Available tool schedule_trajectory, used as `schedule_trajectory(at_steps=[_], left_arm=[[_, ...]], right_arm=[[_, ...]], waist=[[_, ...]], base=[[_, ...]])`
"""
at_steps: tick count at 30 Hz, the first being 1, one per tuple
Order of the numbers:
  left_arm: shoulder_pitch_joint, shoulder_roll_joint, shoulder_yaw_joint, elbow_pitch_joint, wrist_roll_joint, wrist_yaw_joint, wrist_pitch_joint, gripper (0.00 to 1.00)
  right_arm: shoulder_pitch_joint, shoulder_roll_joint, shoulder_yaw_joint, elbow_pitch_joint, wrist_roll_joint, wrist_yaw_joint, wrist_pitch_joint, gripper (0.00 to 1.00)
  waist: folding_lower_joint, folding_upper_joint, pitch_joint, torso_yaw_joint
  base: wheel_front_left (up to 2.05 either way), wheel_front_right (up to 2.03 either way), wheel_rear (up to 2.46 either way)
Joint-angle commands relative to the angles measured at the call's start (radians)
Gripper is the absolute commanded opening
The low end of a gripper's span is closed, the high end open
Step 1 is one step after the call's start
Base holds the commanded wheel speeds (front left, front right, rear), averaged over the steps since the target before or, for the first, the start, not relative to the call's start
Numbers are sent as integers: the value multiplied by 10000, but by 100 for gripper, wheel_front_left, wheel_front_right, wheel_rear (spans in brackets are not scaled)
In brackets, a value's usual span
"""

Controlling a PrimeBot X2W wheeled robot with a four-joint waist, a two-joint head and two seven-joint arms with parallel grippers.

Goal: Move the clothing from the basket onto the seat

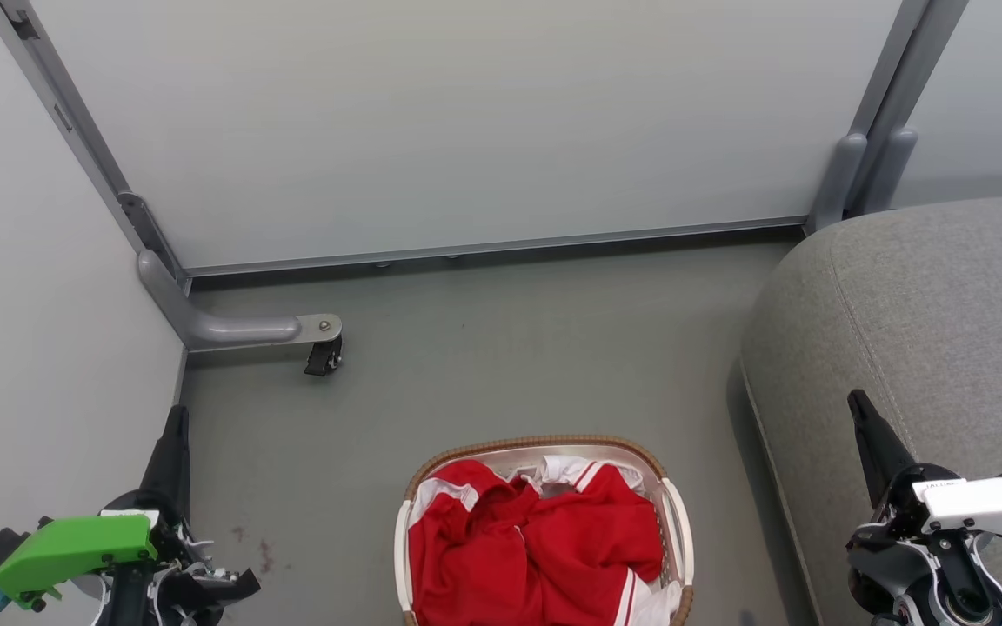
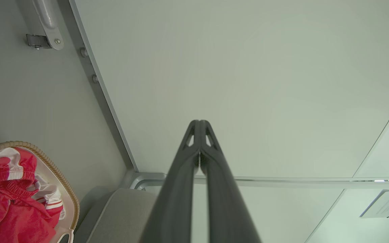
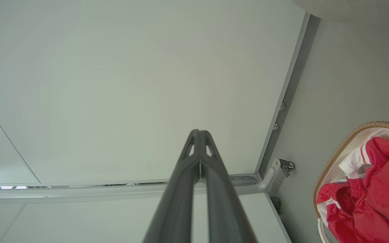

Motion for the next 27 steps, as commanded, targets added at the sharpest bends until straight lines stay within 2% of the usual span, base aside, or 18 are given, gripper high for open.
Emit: schedule_trajectory(at_steps=[1,6,15,27], left_arm=[[0,0,-2,0,1,0,-3,100],[333,-92,-50,448,-3,17,-13,100],[366,-78,-558,324,250,12,-463,100],[304,-60,-859,104,1506,4,-1003,100]], right_arm=[[1,0,1,0,-1,0,-3,100],[309,142,30,422,-4,-2,-4,100],[373,117,149,412,-252,-2,-456,100],[316,86,-71,232,-1711,-1,-999,100]], waist=[[0,0,0,0],[0,0,1,-1],[0,0,2,2],[0,0,-12,19]], base=[[0,0,0],[0,0,0],[0,0,0],[0,0,0]])
